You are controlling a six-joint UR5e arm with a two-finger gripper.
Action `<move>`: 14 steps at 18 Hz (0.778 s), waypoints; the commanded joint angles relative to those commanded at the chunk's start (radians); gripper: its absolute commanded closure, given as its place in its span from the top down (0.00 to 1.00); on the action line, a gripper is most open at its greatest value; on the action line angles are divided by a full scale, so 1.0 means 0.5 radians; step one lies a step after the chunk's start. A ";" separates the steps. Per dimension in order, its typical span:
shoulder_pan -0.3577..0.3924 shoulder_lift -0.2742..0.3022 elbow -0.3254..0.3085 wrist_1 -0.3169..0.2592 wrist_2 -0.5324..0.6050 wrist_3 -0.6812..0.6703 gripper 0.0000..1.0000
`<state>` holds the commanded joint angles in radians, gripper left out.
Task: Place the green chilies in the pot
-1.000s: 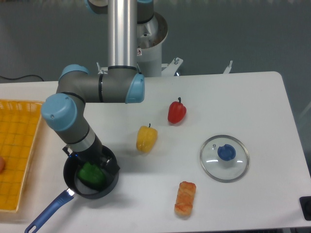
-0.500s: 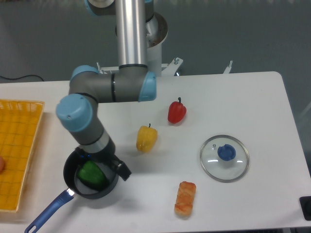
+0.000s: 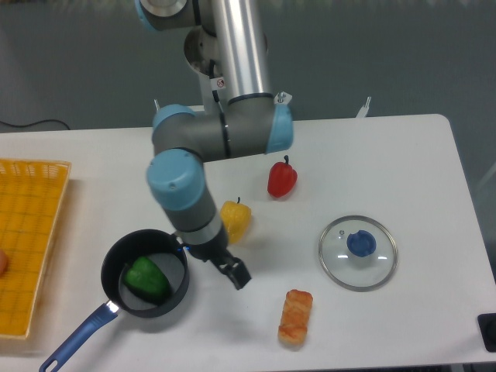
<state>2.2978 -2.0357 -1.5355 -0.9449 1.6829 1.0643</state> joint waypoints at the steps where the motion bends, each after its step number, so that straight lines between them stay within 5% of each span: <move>1: 0.031 0.006 0.000 -0.003 -0.018 0.037 1.00; 14: 0.380 0.108 -0.003 -0.276 -0.190 0.528 1.00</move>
<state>2.4880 -1.9819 -1.5370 -1.0829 1.5877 1.3282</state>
